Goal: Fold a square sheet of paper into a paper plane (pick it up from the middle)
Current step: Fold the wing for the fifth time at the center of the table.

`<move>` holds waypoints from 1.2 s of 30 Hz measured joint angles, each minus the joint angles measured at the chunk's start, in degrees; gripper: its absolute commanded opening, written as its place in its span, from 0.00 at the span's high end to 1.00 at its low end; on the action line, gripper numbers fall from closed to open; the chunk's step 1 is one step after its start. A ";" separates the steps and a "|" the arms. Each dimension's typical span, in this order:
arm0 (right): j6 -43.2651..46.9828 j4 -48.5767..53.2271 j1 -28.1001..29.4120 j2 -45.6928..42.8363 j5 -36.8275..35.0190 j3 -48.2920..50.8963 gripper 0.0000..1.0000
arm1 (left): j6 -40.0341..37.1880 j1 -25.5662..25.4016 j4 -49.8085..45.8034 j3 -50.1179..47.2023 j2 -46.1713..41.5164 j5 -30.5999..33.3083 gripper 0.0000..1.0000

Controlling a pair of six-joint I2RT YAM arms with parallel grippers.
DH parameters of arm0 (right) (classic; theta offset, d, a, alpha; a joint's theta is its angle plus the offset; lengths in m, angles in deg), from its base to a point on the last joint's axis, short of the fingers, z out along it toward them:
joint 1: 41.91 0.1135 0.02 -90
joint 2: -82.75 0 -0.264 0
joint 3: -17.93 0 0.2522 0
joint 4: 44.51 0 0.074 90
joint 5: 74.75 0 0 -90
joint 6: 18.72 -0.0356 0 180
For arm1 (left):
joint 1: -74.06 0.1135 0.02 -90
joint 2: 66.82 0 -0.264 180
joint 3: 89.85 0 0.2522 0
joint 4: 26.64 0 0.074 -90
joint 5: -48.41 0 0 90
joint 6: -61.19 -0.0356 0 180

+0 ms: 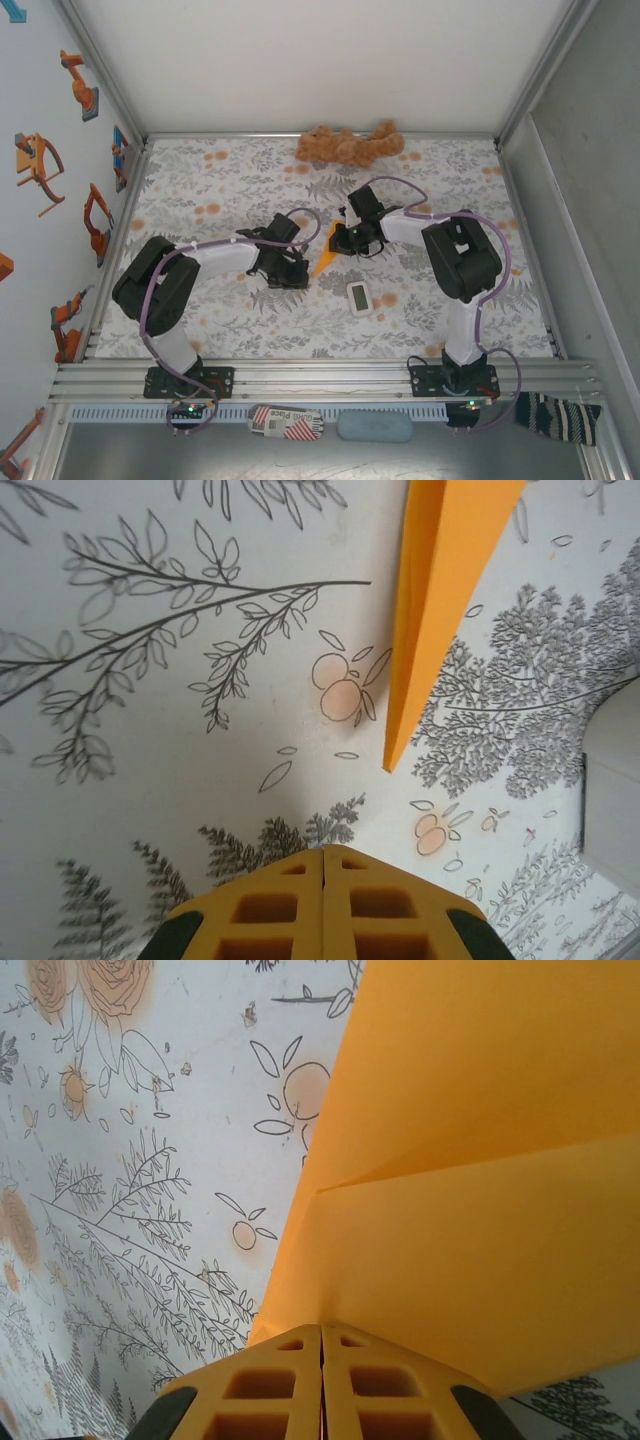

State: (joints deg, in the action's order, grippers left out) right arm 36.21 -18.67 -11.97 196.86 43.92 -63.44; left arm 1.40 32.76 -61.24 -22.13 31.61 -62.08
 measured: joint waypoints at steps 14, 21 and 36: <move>-3.78 -5.38 0.15 0.42 1.84 1.36 0.93 | 4.81 0.70 10.05 6.12 4.96 0.72 0.98; -3.87 -6.01 0.15 0.42 1.97 1.64 0.93 | 5.01 2.25 11.72 7.58 8.63 0.00 0.98; -3.76 -6.91 0.17 -0.26 1.97 1.90 0.93 | 4.98 2.38 10.62 8.98 11.19 -0.11 0.99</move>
State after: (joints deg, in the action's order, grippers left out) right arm 32.45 -25.58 -11.80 196.59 45.88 -61.54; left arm 6.39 35.14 -50.62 -13.15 42.80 -62.19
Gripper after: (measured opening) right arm 0.075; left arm 0.064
